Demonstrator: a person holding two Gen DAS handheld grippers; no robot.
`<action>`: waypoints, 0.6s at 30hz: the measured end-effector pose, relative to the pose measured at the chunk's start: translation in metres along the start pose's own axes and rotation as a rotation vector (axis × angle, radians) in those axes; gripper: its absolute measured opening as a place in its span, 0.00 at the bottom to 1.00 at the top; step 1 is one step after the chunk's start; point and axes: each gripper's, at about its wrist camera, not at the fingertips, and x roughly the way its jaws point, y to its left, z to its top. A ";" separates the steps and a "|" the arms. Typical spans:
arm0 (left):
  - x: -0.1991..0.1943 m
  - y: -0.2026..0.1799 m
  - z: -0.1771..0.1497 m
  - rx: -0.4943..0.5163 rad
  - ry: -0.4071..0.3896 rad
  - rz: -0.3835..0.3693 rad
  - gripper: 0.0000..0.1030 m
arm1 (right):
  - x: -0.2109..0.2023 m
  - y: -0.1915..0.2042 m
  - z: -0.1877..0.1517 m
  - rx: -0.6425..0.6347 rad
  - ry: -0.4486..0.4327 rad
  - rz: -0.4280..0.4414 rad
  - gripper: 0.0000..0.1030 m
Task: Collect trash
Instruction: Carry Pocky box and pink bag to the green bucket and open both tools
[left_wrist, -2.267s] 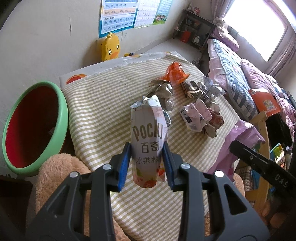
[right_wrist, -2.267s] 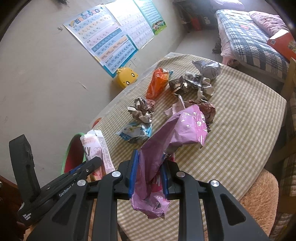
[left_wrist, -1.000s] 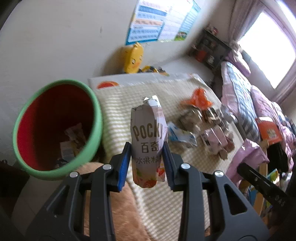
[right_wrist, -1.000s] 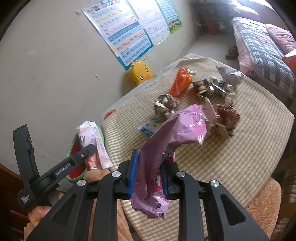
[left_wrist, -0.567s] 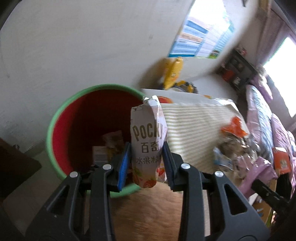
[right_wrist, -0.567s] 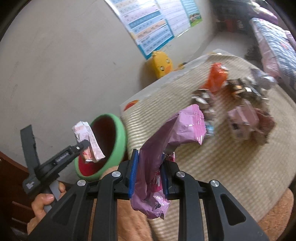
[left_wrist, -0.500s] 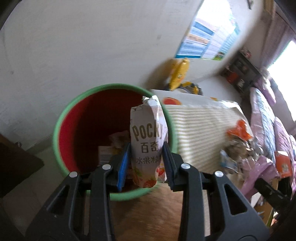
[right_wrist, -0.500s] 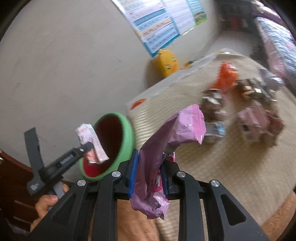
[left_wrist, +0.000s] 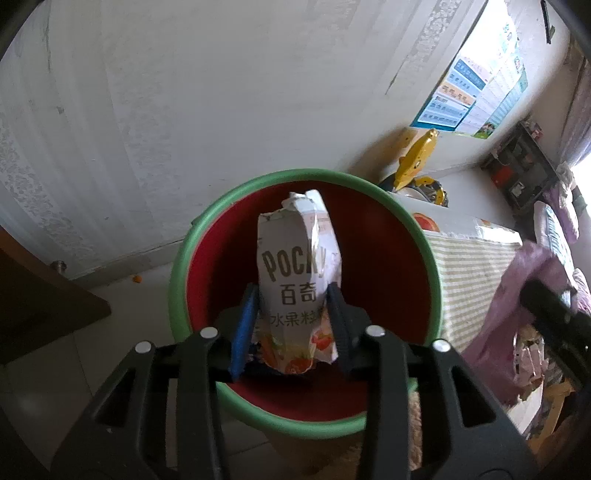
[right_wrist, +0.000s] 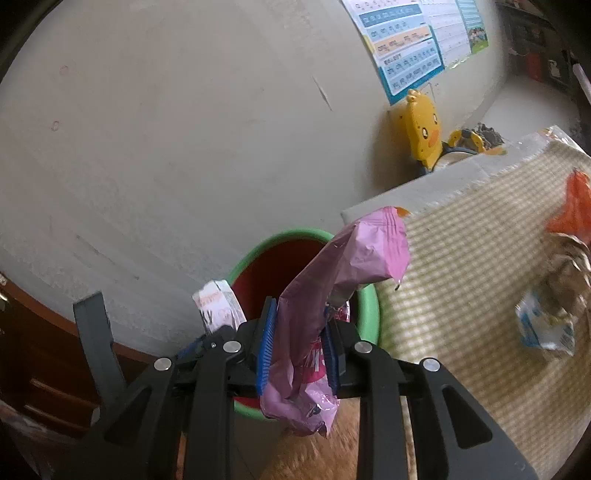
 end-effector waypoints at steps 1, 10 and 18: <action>0.001 0.002 0.001 -0.006 -0.003 0.006 0.51 | 0.003 0.002 0.003 -0.004 0.001 0.002 0.27; 0.004 0.012 -0.003 -0.042 -0.003 0.011 0.58 | 0.012 0.007 0.014 -0.020 -0.004 0.030 0.54; -0.002 0.003 -0.003 -0.018 -0.015 -0.020 0.58 | 0.003 0.007 0.010 -0.003 -0.008 0.066 0.65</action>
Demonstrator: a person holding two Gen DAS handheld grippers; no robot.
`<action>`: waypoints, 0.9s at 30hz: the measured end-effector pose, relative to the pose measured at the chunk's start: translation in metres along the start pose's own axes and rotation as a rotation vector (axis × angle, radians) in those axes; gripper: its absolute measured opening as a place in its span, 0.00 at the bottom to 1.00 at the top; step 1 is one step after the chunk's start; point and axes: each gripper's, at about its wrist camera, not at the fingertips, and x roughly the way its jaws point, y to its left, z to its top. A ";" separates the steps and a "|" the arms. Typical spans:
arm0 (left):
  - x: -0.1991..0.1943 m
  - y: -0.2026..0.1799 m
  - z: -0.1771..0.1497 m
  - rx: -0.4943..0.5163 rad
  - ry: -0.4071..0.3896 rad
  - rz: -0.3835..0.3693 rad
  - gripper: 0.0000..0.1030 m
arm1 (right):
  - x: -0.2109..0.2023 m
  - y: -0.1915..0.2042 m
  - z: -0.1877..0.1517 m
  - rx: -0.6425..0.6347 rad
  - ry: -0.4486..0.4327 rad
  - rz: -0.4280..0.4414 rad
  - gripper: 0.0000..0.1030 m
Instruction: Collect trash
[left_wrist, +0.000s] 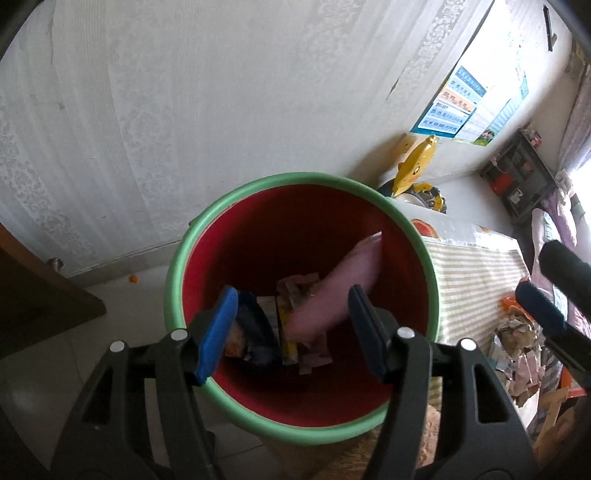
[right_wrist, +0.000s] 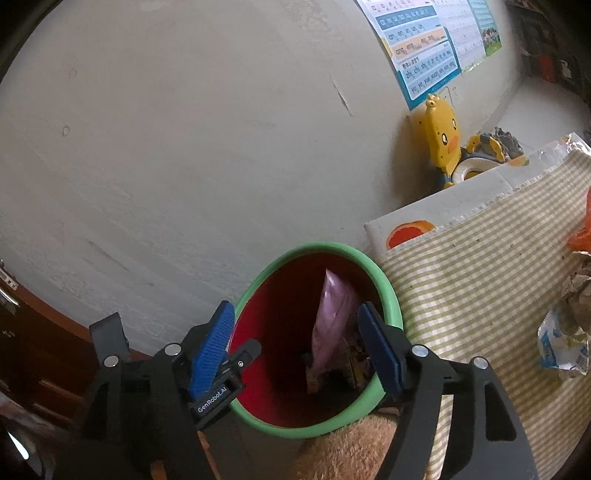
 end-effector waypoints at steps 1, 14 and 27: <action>-0.001 -0.001 -0.001 0.001 0.000 0.000 0.58 | -0.002 -0.001 -0.001 0.004 0.000 -0.001 0.65; -0.009 -0.026 -0.010 0.059 0.024 -0.011 0.58 | -0.093 -0.116 -0.039 0.132 -0.090 -0.316 0.66; -0.024 -0.106 -0.041 0.216 0.065 -0.101 0.58 | -0.194 -0.288 -0.080 0.561 -0.232 -0.541 0.66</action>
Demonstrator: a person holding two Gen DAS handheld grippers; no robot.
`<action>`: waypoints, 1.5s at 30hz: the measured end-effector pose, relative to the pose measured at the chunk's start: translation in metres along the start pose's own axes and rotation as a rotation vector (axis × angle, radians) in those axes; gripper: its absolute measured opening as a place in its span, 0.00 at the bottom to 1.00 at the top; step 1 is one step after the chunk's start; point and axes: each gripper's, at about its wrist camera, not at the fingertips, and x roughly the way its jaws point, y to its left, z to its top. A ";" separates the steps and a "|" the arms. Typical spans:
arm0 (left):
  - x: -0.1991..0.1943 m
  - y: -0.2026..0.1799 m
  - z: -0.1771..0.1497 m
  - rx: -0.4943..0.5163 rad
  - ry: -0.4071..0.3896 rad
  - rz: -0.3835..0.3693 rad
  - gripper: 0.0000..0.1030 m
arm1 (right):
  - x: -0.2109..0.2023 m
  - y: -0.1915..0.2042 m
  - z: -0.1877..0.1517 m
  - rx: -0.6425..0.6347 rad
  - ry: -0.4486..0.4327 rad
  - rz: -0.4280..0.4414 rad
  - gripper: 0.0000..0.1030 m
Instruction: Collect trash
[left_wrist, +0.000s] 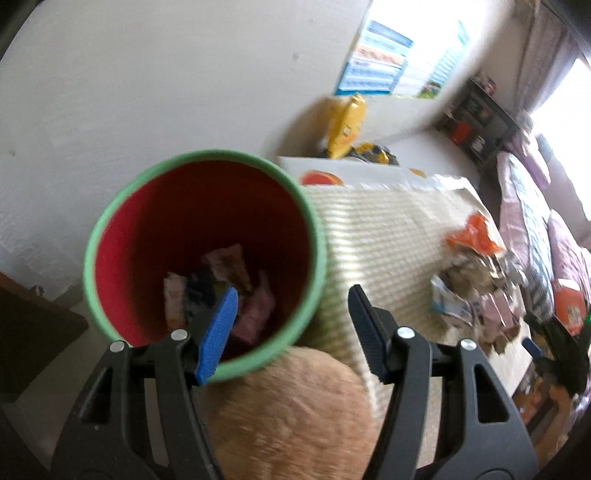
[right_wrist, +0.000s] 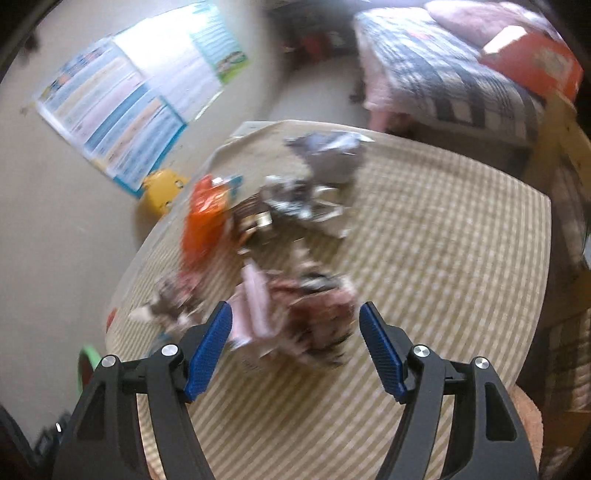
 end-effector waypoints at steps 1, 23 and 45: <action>0.000 -0.008 -0.003 0.013 0.010 -0.009 0.58 | 0.006 -0.004 0.004 0.006 0.008 -0.006 0.66; 0.082 -0.171 -0.033 0.152 0.162 -0.118 0.58 | -0.043 -0.029 -0.086 -0.084 0.046 0.121 0.29; 0.117 -0.189 -0.041 0.207 0.266 -0.082 0.08 | -0.051 -0.036 -0.085 -0.079 0.019 0.174 0.30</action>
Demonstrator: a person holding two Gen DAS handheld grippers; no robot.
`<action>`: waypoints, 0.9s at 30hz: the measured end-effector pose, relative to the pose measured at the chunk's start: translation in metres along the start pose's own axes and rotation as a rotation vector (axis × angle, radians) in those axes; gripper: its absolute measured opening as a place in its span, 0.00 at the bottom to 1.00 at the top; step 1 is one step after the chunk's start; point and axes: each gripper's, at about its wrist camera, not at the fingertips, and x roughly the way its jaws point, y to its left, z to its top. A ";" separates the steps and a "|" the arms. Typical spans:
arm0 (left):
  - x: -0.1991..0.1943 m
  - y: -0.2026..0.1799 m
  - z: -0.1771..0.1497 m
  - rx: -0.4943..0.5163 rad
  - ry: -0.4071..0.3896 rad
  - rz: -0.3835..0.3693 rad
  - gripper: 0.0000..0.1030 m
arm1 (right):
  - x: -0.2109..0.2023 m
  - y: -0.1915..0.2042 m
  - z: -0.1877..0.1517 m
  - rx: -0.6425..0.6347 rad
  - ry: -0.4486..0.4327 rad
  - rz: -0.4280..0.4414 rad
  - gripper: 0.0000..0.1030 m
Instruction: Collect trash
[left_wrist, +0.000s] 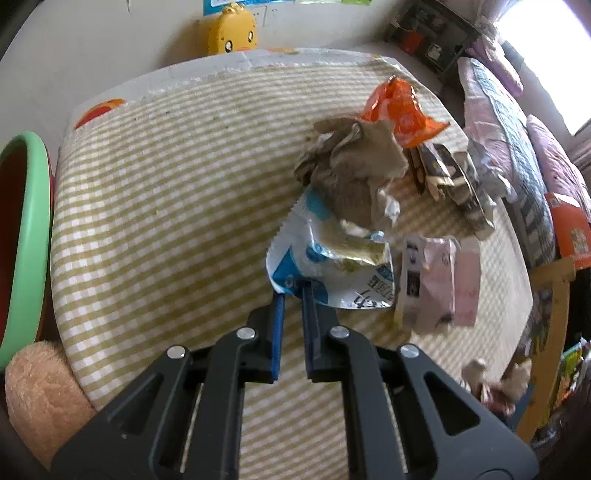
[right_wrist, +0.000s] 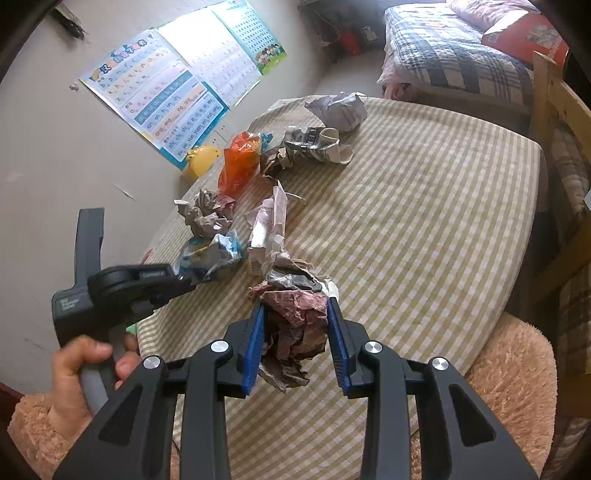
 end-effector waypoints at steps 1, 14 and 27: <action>-0.003 0.002 -0.002 0.003 0.001 -0.005 0.08 | 0.000 -0.001 0.000 0.002 0.001 0.001 0.30; -0.038 0.036 -0.038 0.041 0.061 -0.043 0.06 | 0.005 -0.004 -0.001 0.023 0.016 0.006 0.31; -0.042 0.043 -0.038 -0.022 0.024 -0.048 0.55 | 0.010 -0.005 -0.002 0.025 0.039 -0.002 0.37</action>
